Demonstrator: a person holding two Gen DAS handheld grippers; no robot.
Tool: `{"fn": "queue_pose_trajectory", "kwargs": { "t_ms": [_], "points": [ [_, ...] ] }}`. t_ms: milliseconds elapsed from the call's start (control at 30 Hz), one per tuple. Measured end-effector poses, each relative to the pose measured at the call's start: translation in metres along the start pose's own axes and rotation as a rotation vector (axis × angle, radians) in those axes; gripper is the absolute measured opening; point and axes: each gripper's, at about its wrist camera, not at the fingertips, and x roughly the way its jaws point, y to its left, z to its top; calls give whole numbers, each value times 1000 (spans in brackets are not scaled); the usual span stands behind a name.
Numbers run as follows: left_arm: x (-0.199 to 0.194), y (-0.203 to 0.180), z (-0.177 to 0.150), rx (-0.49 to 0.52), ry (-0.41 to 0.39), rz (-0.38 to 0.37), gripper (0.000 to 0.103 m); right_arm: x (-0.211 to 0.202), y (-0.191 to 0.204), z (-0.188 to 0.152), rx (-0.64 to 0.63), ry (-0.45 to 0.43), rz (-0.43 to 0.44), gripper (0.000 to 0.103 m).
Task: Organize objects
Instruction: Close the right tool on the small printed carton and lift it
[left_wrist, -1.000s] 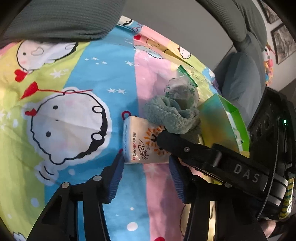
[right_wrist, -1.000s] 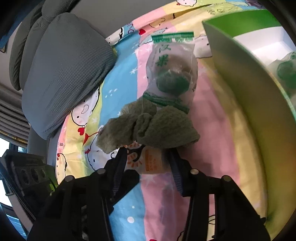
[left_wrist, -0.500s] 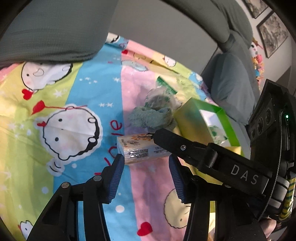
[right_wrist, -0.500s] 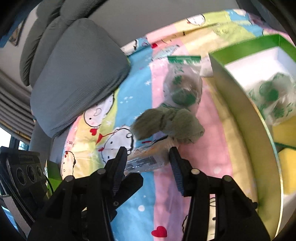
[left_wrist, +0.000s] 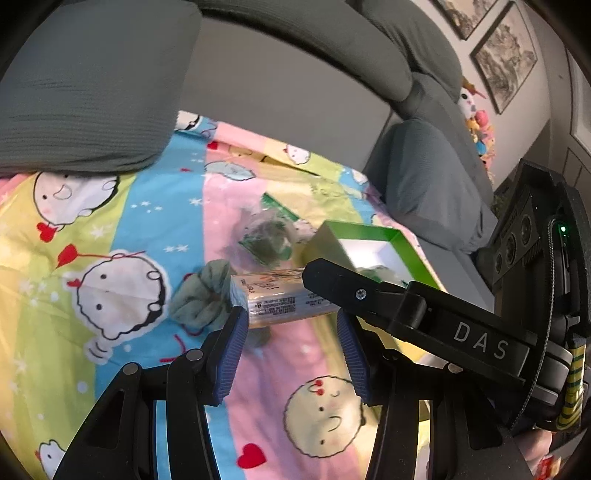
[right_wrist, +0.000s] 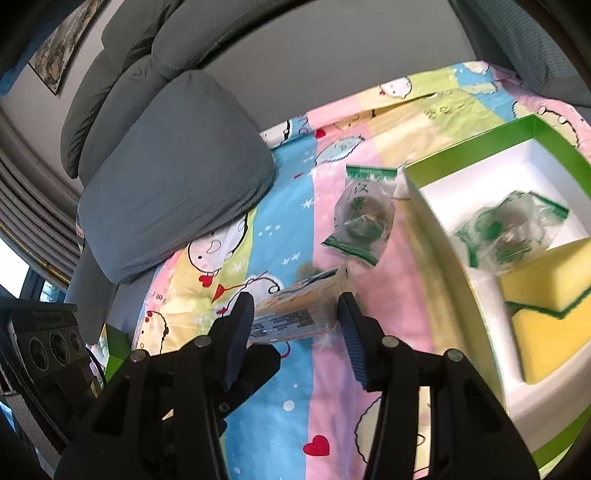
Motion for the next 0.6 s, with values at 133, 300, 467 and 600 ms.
{"fn": "queue_pose_trajectory", "kwargs": {
  "t_ms": [133, 300, 467, 600],
  "points": [
    [-1, -11, 1, 18, -18, -20, 51, -12, -4, 2, 1, -30, -2, 47],
    [-1, -26, 0, 49, -38, -35, 51, -29, -11, 4, 4, -67, -7, 47],
    [1, -42, -1, 72, -52, -66, 51, -44, -19, 6, 11, -101, -14, 47],
    [5, -50, -3, 71, -48, -87, 51, -52, -29, 7, 24, -118, -27, 47]
  ]
}}
